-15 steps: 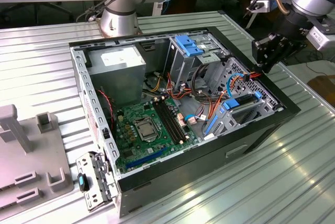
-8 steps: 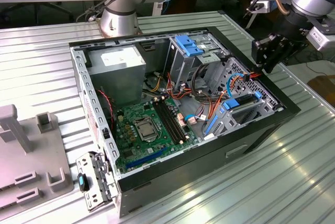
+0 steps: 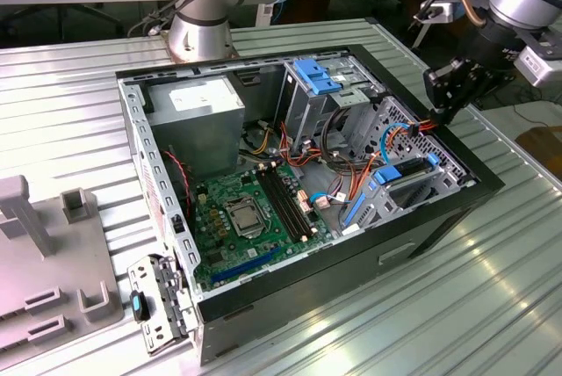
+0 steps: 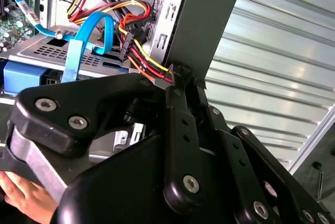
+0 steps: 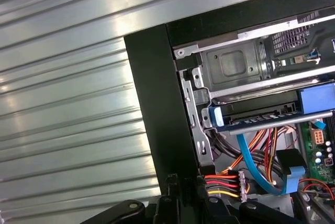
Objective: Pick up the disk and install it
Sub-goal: 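Insert the first disk wire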
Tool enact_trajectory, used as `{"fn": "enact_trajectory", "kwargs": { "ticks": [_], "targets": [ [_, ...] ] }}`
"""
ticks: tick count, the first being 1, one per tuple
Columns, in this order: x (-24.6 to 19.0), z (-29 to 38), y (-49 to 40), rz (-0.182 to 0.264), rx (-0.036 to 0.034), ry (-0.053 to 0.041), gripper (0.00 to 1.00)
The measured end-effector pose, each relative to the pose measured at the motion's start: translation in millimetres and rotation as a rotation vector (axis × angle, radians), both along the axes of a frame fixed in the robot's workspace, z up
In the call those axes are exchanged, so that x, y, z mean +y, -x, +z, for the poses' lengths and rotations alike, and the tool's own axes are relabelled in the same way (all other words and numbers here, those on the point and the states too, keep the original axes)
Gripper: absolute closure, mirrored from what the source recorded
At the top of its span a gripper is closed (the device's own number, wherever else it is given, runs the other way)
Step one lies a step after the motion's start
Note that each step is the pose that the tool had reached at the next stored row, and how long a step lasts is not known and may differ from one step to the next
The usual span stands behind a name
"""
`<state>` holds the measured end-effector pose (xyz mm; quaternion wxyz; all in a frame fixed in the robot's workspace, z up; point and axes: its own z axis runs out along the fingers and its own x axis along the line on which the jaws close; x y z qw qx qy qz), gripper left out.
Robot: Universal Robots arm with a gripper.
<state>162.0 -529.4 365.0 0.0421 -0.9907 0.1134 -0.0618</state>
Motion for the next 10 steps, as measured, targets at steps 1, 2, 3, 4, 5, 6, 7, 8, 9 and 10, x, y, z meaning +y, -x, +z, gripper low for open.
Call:
{"fn": "enact_trajectory", "kwargs": {
  "ticks": [1,2,3,4,5,6,7,8,9,10],
  "targets": [
    [-0.6,-0.5,0.0,0.000,-0.0037,-0.0002,0.76],
    [-0.9,-0.7,-0.1,0.000,-0.0077,0.0000,0.76],
    [-0.9,-0.7,-0.1,0.000,-0.0080,0.0001,0.76],
    [-0.9,-0.7,0.0,0.000,-0.0081,0.0001,0.76],
    [-0.9,-0.8,0.0,0.000,-0.0081,0.0000,0.76],
    [-0.9,-0.8,0.0,0.000,-0.0081,0.0000,0.76],
    [-0.9,-0.7,0.0,0.000,-0.0081,0.0001,0.77],
    [-0.9,-0.7,0.0,0.000,-0.0081,0.0001,0.84],
    [-0.9,-0.7,0.0,0.000,-0.0081,0.0001,0.84],
    [-0.9,-0.6,0.0,0.000,-0.0081,-0.0001,0.84]
  ]
}}
